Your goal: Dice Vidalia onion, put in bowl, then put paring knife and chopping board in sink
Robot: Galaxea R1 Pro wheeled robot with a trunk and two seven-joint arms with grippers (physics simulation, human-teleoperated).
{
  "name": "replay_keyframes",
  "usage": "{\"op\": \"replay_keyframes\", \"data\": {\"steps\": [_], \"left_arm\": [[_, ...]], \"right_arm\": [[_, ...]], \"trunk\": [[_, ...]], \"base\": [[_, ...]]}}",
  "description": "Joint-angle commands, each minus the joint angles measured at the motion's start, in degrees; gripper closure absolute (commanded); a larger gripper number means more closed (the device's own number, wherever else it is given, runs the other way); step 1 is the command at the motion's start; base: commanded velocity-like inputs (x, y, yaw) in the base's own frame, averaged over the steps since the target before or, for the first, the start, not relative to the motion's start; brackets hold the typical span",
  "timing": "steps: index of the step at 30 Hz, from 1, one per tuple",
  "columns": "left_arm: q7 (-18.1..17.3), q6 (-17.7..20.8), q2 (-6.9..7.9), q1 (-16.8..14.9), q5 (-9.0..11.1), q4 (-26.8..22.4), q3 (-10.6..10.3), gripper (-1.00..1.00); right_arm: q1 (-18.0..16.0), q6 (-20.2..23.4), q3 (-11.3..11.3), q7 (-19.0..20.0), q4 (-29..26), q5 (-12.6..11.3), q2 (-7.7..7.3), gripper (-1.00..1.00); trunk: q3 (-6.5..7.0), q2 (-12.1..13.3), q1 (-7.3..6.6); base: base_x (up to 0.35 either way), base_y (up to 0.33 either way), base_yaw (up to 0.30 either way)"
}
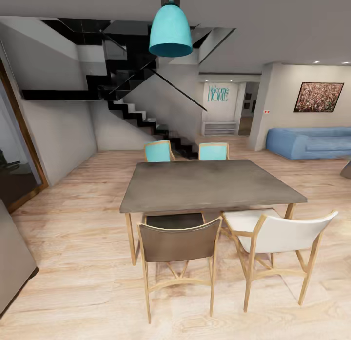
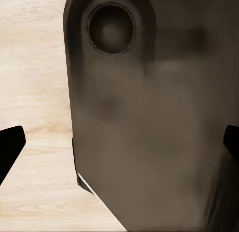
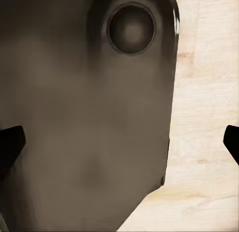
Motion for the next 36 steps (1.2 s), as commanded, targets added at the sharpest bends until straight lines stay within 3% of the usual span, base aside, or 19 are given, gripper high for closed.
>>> {"op": "replay_keyframes", "data": {"steps": [1, 5, 10, 20, 36], "left_arm": [[0.00, 0.00, 0.00, -0.01, 0.00, 0.00, 0.00, -1.00], [-0.52, -0.19, -1.27, 0.15, 1.14, -1.09, 0.35, -1.00], [-0.21, -1.73, -2.46, -0.07, 1.14, -2.71, 0.20, -1.00], [-0.18, -3.16, -2.86, -0.09, 1.14, -4.48, 0.18, -1.00], [-0.18, -3.16, -2.81, -0.09, 1.14, -4.49, 0.18, -1.00]], "right_arm": [[-0.01, 0.00, 0.00, 0.00, 0.00, 0.00, 0.00, -1.00], [-0.56, 0.03, -0.22, 0.03, -0.35, -0.50, -1.30, -1.00], [-1.10, -1.39, -0.41, 0.01, -0.59, -0.52, -2.87, -1.00], [-1.15, -4.44, -0.31, -0.09, -0.62, -0.46, -2.90, -1.00], [-1.15, -4.57, -0.35, -0.17, -0.62, -0.50, -2.90, -1.00]], "trunk": [[-0.03, -0.02, 0.00], [-0.03, -0.02, 0.00], [-0.03, -0.02, 0.00], [-0.07, -0.02, 0.00], [-0.76, -0.02, 0.00]], "base": [[0.000, 0.000, 0.000], [0.000, 0.000, 0.000], [0.000, 0.000, 0.000], [0.000, 0.000, 0.166], [0.000, 0.000, 0.210]]}}
